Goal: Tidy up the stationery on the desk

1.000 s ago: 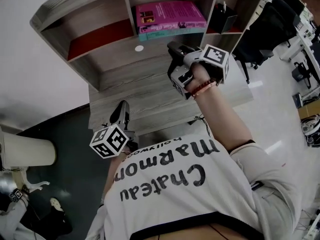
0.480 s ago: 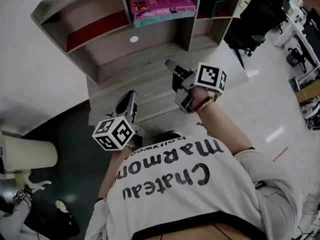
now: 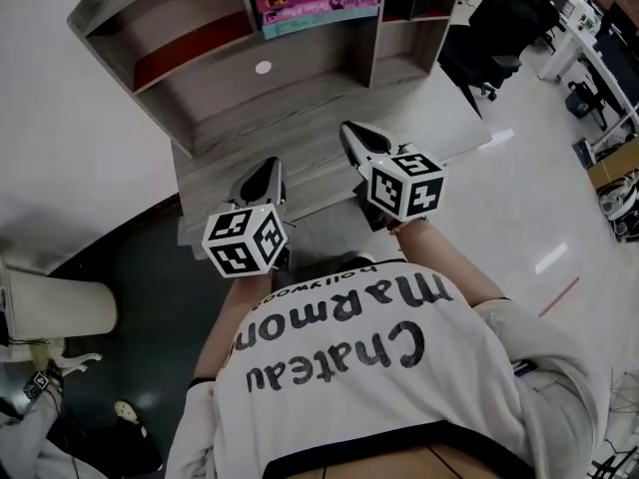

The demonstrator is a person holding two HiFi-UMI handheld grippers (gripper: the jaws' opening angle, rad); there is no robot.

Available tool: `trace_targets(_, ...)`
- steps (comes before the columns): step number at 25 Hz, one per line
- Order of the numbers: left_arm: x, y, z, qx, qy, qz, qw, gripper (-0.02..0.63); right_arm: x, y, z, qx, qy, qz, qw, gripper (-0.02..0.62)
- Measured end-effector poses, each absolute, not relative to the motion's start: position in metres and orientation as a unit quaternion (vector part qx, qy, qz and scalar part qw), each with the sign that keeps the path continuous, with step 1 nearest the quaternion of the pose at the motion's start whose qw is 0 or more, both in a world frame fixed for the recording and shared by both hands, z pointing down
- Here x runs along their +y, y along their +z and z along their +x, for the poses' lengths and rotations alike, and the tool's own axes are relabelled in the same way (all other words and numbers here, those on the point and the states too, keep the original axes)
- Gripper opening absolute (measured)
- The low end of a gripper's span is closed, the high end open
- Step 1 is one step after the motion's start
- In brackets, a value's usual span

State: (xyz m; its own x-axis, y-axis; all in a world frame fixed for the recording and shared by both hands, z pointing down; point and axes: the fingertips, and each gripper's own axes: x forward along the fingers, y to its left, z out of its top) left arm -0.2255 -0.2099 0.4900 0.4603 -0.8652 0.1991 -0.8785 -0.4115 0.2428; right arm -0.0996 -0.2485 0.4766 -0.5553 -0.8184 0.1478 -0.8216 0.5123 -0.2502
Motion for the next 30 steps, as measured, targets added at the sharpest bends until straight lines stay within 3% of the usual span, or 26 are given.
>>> trace_targets(9,-0.208,0.474,-0.218,-0.530,0.000,0.837,0.139,0.017,-0.257,0.458,-0.089,-0.866,0.092,0.491,0.035,0.011)
trace_targets(30,-0.213,0.460,-0.183,-0.571,-0.030,0.806,0.156,0.017,-0.271,0.449,-0.039,-0.876,0.100,0.468,0.057,0.011)
